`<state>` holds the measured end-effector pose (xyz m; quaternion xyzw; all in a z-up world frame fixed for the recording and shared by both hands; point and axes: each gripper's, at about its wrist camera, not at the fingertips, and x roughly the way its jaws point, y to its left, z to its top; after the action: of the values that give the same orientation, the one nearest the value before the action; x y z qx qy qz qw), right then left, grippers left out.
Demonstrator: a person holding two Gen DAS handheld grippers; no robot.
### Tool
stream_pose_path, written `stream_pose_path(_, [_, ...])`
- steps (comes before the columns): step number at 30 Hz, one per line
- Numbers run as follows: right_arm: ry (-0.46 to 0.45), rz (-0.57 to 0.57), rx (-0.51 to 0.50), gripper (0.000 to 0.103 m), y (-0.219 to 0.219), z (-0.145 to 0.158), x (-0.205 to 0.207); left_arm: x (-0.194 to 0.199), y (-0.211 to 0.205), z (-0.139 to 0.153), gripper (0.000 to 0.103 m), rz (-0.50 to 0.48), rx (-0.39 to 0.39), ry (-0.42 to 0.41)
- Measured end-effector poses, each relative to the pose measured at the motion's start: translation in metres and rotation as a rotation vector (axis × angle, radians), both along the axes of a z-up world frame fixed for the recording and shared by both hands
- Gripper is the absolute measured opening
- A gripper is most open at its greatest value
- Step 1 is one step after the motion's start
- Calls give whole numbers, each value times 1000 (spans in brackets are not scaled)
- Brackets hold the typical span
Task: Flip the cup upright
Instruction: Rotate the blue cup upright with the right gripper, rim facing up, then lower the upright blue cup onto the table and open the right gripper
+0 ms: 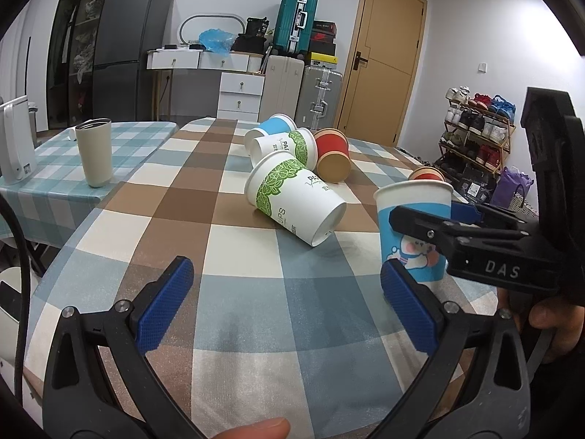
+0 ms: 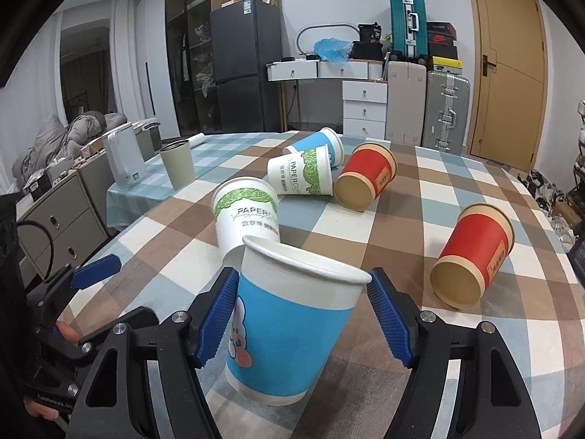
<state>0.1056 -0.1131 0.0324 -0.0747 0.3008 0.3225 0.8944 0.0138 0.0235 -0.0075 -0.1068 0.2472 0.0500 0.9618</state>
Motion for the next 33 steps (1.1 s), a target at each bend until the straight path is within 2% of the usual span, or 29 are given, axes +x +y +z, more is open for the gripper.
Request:
stream_pose_path(6, [6, 38, 6, 73, -9, 2, -11, 0, 0, 0, 102, 1, 0, 0])
stream_pose_path(9, [52, 86, 15, 67, -15, -1, -16, 0, 1, -1, 102, 4, -4, 1])
stream_pose_path(15, [27, 110, -10, 64, -18, -4, -28, 0, 1, -1, 102, 4, -2, 0])
stream_pose_path(19, [-26, 95, 20, 64, -16, -4, -31, 0, 1, -2, 102, 4, -4, -1])
stream_pose_path(23, [-42, 97, 16, 64, -6, -5, -29, 0, 1, -1, 102, 4, -3, 0])
stream_pose_path(33, [-15, 112, 24, 68, -6, -10, -24, -1, 2, -2, 102, 5, -2, -1])
